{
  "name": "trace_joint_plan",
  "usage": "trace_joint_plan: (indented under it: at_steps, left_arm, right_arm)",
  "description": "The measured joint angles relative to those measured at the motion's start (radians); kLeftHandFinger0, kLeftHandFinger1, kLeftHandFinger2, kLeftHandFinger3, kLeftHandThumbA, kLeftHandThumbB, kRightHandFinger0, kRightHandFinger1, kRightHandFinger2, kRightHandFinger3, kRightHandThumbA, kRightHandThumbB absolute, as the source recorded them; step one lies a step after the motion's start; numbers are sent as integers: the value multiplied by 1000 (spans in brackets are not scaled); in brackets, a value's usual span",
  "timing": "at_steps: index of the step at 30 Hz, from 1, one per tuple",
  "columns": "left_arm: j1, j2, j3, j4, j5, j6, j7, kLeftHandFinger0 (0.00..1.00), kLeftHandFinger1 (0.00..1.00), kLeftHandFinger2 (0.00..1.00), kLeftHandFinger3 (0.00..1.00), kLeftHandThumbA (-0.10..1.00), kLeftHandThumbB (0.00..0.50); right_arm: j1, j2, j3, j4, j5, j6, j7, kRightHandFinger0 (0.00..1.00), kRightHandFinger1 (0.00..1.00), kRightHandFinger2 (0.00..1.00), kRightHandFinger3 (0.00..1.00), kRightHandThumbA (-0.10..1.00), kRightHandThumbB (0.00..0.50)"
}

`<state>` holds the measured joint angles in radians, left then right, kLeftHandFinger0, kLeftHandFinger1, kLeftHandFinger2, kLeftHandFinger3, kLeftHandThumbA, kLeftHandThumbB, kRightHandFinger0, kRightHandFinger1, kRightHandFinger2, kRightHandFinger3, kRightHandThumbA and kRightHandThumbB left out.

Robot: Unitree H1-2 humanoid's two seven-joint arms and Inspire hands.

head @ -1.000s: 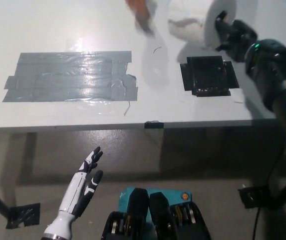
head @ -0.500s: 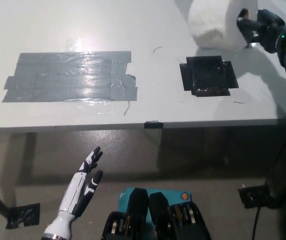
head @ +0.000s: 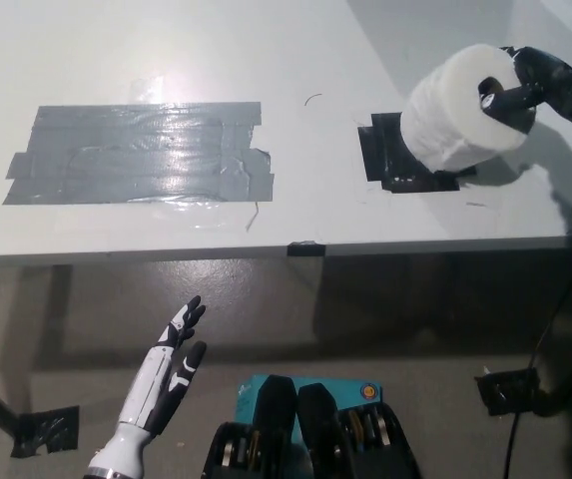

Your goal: A person hands over a roll of toilet paper to the robot , and the robot inserts its right thumb into the hole in the centre to grab the roll, and then places it on the balck area on the desk.

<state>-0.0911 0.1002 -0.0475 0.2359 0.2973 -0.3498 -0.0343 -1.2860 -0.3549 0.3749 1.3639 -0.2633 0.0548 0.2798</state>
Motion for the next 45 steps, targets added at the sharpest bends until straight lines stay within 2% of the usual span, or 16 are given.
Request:
trace_joint_plan:
  at_steps: [2, 4, 6, 7, 9, 10, 11, 13, 16, 23, 26, 29, 32, 38, 42, 45]
  left_arm:
    - [0, 0, 0, 0, 0, 0, 0, 1000, 1000, 1000, 1000, 1000, 196]
    - [0, 0, 0, 0, 0, 0, 0, 1000, 1000, 1000, 1000, 1000, 187]
    - [0, 0, 0, 0, 1, 0, 0, 1000, 1000, 1000, 1000, 1000, 193]
    - [0, 0, 0, 0, 1, 0, 0, 1000, 1000, 1000, 1000, 1000, 194]
    - [0, 0, -1, 0, 2, 0, 0, 1000, 1000, 1000, 1000, 1000, 194]
    - [0, 0, -1, 0, 2, 0, 0, 1000, 1000, 1000, 1000, 1000, 194]
    - [0, 0, -1, 0, 2, 0, 0, 1000, 1000, 1000, 1000, 1000, 194]
    - [0, 0, -1, 0, 2, 0, 0, 1000, 1000, 1000, 1000, 1000, 195]
    - [0, 0, -1, 0, 3, 0, 0, 1000, 1000, 1000, 1000, 1000, 178]
    - [-1, 0, -1, 0, 8, 1, 0, 1000, 1000, 1000, 1000, 1000, 172]
    - [-1, 0, -1, 0, 8, 0, 0, 1000, 1000, 1000, 1000, 1000, 167]
    - [-1, 0, -2, -1, 8, 0, 0, 1000, 1000, 1000, 1000, 1000, 181]
    - [-1, 0, -2, -1, 9, 1, 0, 1000, 1000, 1000, 1000, 1000, 176]
    - [-1, 0, -3, -1, 9, 0, 0, 1000, 1000, 1000, 1000, 1000, 174]
    - [-1, 0, -3, -1, 10, 1, 0, 1000, 1000, 1000, 1000, 1000, 164]
    - [-1, 0, -3, -1, 10, 1, 0, 1000, 1000, 1000, 1000, 1000, 169]
  right_arm:
    - [0, 1, 11, 0, -13, -6, 4, 377, 814, 1000, 867, -100, 159]
    - [0, 2, 23, 0, -23, -7, 7, 321, 755, 1000, 843, -100, 177]
    - [0, 4, 32, 0, -33, -7, 14, 315, 816, 1000, 903, -100, 188]
    - [0, 4, 34, 0, -35, -7, 15, 411, 940, 1000, 978, -100, 220]
    - [-1, 7, 45, 0, -45, -7, 20, 550, 970, 1000, 954, -89, 232]
    - [-1, 8, 52, 0, -49, -8, 21, 484, 843, 1000, 1000, 12, 248]
    - [-3, 9, 59, 0, -56, -9, 22, 901, 1000, 1000, 1000, 172, 310]
    - [-8, 10, 65, 0, -63, -9, 31, 1000, 1000, 1000, 1000, 233, 342]
    - [-19, 13, 64, 0, -63, -8, 68, 1000, 1000, 1000, 1000, 324, 419]
    - [-34, 17, 63, 0, -67, -5, 117, 1000, 1000, 1000, 1000, 453, 488]
    - [-37, 17, 63, 0, -68, -6, 131, 1000, 1000, 1000, 1000, 524, 493]
    - [-37, 17, 64, -1, -71, -6, 136, 1000, 1000, 1000, 1000, 536, 470]
    - [-37, 17, 59, -10, -72, -9, 135, 1000, 1000, 1000, 1000, 609, 500]
    - [-37, 19, 40, -24, -74, -37, 90, 1000, 1000, 1000, 1000, 758, 499]
    - [-36, 19, 24, -36, -77, -87, 15, 1000, 1000, 1000, 1000, 744, 500]
    - [-36, 19, -5, -39, -75, -116, -23, 1000, 1000, 1000, 1000, 778, 461]
